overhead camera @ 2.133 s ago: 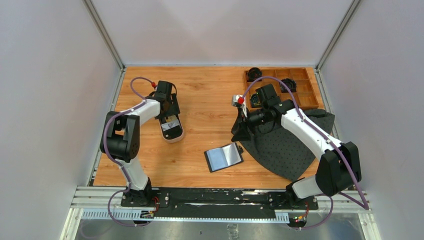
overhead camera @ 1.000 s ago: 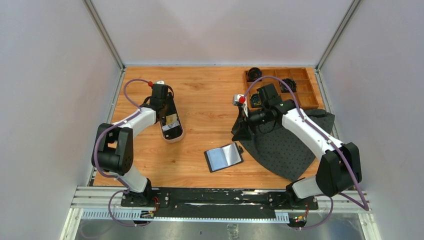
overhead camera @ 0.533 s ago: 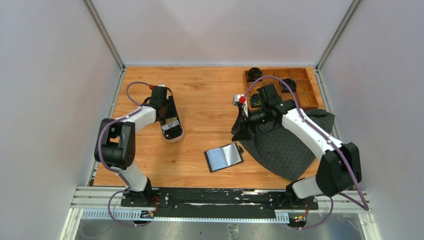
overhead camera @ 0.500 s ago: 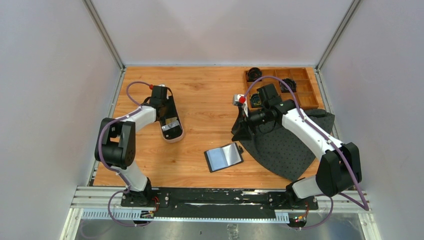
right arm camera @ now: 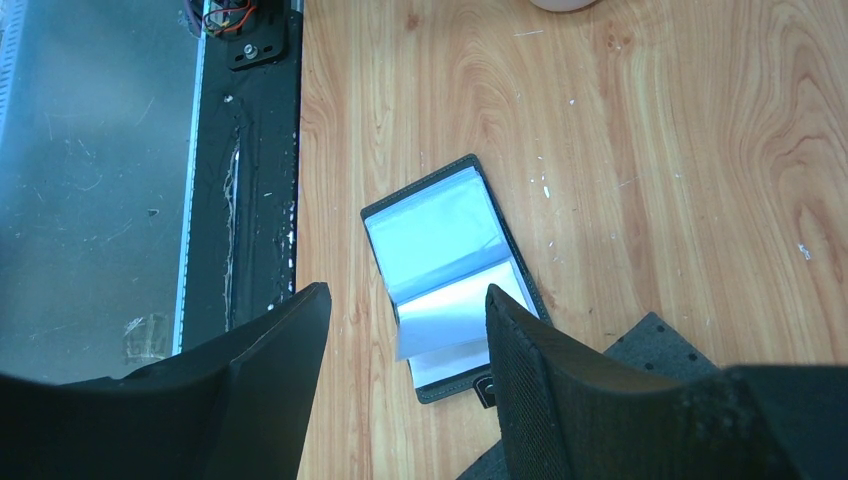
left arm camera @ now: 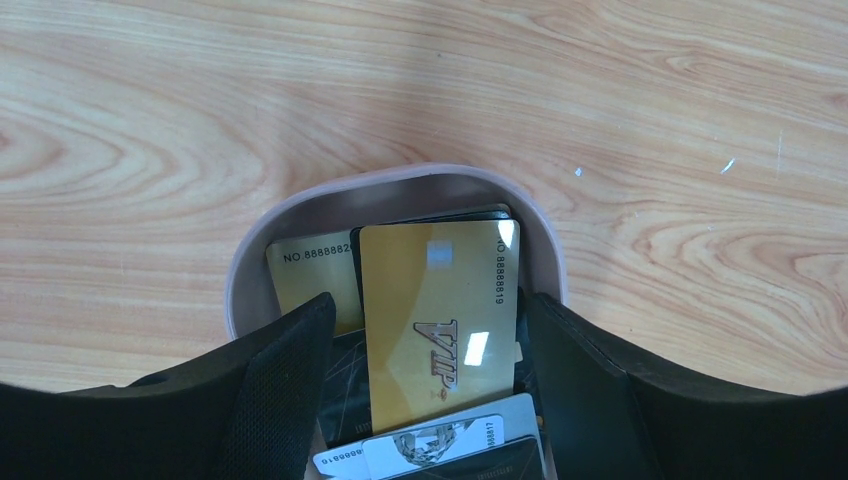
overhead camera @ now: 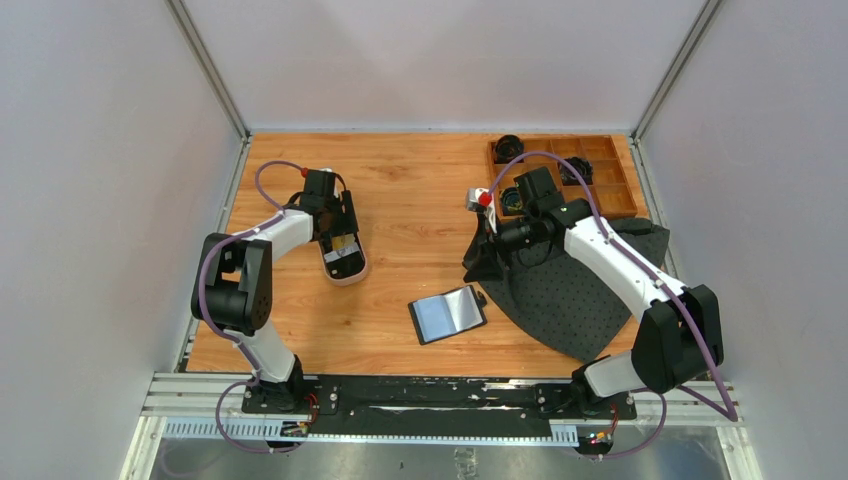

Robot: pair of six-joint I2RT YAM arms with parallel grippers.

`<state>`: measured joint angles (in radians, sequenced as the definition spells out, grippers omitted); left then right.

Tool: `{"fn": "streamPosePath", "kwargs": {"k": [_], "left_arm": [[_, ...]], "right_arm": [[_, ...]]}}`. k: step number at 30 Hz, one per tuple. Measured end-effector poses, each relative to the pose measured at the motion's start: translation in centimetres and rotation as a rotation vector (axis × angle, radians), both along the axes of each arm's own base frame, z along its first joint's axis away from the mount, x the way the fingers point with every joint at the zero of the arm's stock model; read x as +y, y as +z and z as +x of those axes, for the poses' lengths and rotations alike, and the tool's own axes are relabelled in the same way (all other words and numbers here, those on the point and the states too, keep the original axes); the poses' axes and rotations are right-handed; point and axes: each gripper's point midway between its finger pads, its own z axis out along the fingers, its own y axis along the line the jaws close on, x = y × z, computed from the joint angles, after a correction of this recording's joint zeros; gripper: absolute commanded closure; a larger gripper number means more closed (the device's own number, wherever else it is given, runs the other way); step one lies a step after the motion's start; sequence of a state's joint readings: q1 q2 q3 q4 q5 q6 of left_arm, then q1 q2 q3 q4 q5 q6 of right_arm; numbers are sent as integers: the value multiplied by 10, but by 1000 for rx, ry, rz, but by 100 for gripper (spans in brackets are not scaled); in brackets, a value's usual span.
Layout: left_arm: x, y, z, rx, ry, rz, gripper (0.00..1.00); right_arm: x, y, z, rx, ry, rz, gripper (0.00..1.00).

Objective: Put the credit cards into the card holder
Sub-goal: Move the storage box to the center of the board.

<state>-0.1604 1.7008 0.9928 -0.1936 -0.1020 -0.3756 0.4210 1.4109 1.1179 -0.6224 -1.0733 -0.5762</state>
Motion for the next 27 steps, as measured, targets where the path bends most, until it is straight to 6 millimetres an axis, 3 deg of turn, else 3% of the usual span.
{"fn": "streamPosePath", "kwargs": {"k": [22,27], "left_arm": [[1,-4,1,-23,23,83,27],[1,-5,-2,-33,29,78,34]], "right_arm": [[0,0,0,0,-1,0,38],[0,0,0,1,-1,0,38]]}}
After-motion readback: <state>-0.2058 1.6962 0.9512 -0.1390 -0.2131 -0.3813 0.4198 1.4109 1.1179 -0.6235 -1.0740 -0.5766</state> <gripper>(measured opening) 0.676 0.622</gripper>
